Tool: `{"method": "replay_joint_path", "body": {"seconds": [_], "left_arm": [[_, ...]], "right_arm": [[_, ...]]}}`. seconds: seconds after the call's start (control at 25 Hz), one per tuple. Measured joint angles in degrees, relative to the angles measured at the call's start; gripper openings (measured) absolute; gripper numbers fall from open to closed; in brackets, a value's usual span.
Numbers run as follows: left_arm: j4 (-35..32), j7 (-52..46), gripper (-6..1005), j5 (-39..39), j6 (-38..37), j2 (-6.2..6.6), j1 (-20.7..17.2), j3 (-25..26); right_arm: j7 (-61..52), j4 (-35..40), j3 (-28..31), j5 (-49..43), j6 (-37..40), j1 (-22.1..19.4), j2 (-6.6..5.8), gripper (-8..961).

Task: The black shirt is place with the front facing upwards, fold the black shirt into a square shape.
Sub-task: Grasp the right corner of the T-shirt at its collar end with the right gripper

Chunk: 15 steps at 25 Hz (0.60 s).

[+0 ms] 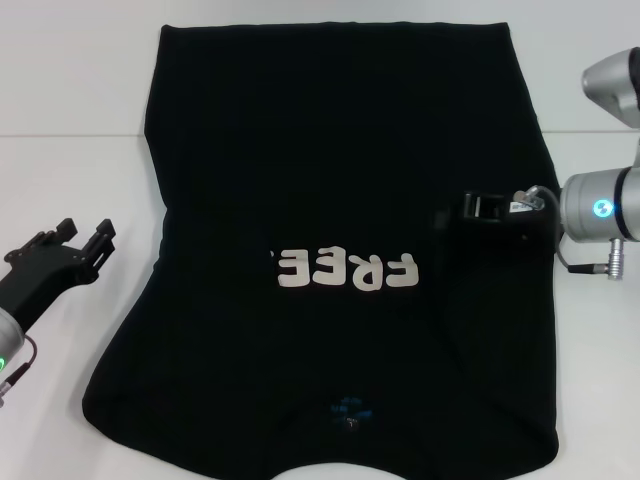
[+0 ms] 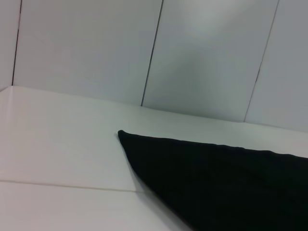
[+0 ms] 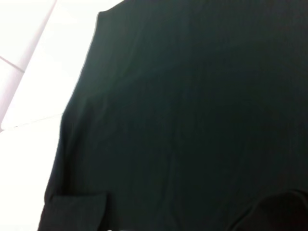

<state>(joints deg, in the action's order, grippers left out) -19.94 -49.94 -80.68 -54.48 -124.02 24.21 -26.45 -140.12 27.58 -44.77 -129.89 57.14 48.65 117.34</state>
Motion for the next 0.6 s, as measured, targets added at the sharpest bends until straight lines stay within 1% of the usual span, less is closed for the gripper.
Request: {"method": "replay_joint_path", "body": {"seconds": [0.2,0.44,0.56,0.6], "left_arm": [[0.33,0.37,540,0.00,0.00,0.00,-0.02,0.00],[0.57,0.37,541,0.00,-0.24,0.00,-0.19,-0.02],[0.63,0.37,541,0.00,-0.29,0.00,-0.22,-0.22],[0.64,0.37,541,0.00,-0.29,0.00,-0.22,-0.27]], "right_arm": [[1.39,-0.01,0.19,0.97,-0.02,-0.11,0.41,98],[1.39,0.12,0.41,1.16,0.27,-0.75,0.31,145],[2.41,0.62,0.43,2.81,0.69,-1.44,0.20,377],[3.04,0.93,0.43,4.10,1.23,-1.87,0.10,425]]}}
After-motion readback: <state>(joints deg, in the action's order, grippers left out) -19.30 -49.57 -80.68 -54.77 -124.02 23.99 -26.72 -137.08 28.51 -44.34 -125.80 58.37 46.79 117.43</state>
